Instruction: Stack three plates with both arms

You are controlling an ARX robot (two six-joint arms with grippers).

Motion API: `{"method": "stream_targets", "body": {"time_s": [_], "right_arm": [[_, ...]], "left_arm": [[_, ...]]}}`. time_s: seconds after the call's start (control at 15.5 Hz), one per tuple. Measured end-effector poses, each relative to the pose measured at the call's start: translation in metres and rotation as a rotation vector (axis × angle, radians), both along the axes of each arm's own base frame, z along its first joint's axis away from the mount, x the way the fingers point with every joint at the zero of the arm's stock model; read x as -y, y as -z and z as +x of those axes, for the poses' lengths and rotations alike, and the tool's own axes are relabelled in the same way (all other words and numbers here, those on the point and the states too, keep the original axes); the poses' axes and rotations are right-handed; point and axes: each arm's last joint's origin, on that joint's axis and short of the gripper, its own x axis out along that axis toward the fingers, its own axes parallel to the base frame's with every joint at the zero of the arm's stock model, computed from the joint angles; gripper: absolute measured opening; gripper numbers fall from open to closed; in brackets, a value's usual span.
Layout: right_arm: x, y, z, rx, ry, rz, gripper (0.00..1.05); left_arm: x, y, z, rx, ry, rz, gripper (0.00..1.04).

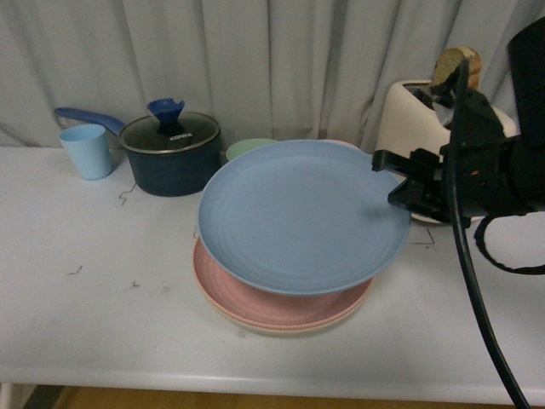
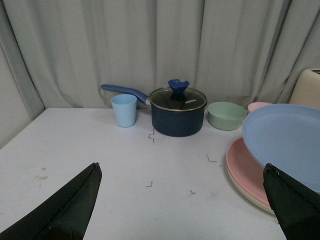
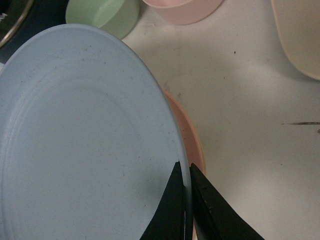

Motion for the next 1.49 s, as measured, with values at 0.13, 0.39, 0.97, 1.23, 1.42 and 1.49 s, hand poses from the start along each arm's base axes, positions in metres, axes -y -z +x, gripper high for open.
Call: {"method": "stream_targets", "body": {"time_s": [0.13,0.39,0.97,1.23,1.42,1.49], "right_arm": [[-0.014,0.018,0.009,-0.042,0.017,0.016,0.03],[-0.024,0.034,0.018,-0.123,0.033,-0.018,0.03],[-0.017,-0.024,-0.01,0.024,0.054,-0.013,0.83],[0.003,0.01,-0.042,0.445,0.215,-0.273,0.74],[0.041,-0.036,-0.093,0.777,0.312,-0.31,0.4],[0.047,-0.039,-0.11,0.784,0.297,-0.317,0.27]], "left_arm": [[0.0,0.0,0.0,0.0,0.0,0.0,0.98],[0.0,0.0,0.0,0.0,0.0,0.0,0.98],[0.0,0.0,0.0,0.0,0.0,0.0,0.98],[0.0,0.0,0.0,0.0,-0.001,0.0,0.98],[0.0,0.0,0.0,0.0,-0.001,0.0,0.98],[0.0,0.0,0.0,0.0,-0.002,0.0,0.98]]}}
